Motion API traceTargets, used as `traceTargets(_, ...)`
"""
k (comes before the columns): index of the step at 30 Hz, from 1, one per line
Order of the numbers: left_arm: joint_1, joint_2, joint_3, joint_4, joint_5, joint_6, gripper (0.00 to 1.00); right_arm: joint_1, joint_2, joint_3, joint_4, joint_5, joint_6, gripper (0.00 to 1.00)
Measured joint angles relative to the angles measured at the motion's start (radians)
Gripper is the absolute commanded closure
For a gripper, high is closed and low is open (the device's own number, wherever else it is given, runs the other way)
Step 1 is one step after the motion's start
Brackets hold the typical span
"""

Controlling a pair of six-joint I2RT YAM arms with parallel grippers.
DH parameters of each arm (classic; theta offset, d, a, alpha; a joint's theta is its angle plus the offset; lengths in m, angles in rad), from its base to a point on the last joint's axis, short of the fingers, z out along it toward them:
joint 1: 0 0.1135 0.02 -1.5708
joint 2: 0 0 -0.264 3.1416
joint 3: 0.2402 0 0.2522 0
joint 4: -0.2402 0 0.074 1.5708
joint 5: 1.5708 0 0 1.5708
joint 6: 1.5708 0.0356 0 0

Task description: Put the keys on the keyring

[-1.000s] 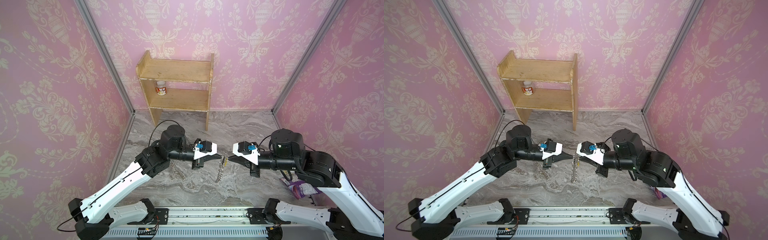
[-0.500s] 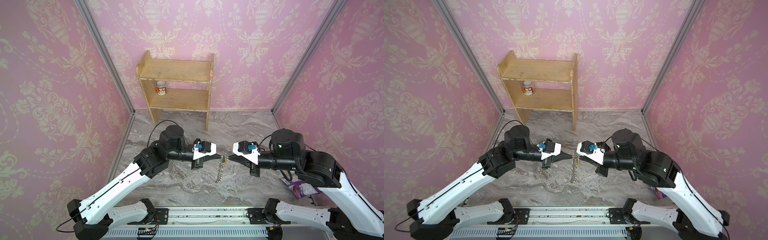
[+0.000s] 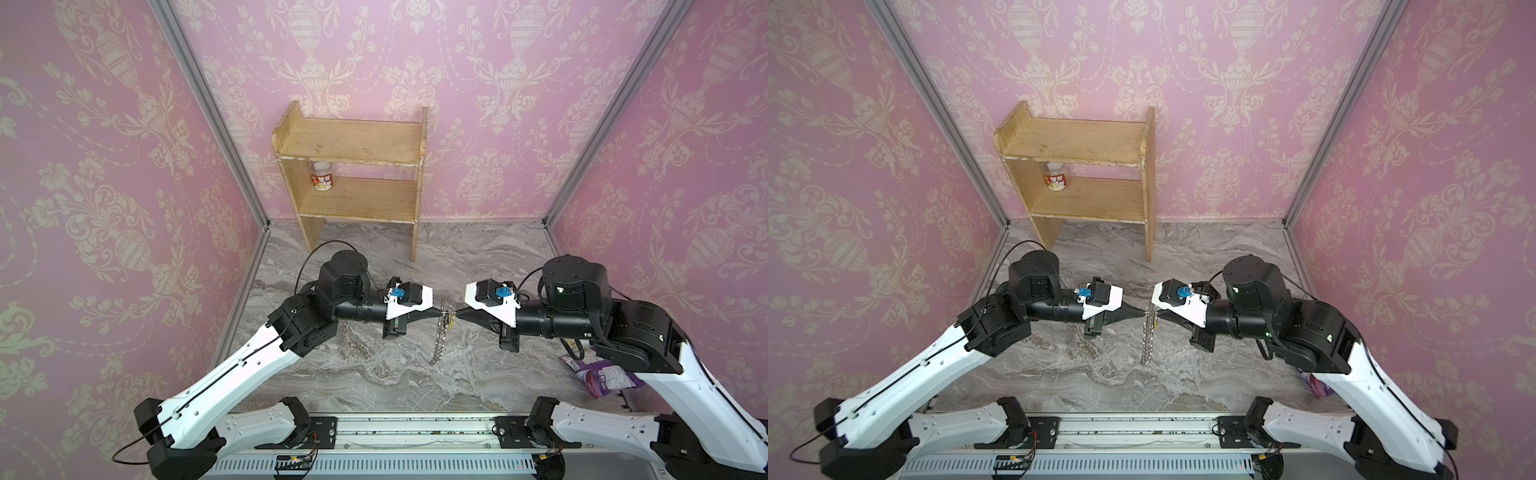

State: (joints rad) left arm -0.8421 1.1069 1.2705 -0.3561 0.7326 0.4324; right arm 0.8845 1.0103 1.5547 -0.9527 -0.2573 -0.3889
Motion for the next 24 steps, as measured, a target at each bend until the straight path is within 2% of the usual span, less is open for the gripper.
traceTargets(24,-0.019,-0.013,-0.033,0.043,-0.041,0.016,1.0,0.005,-0.018,-0.003,0.035,0.041,0.042,1.0)
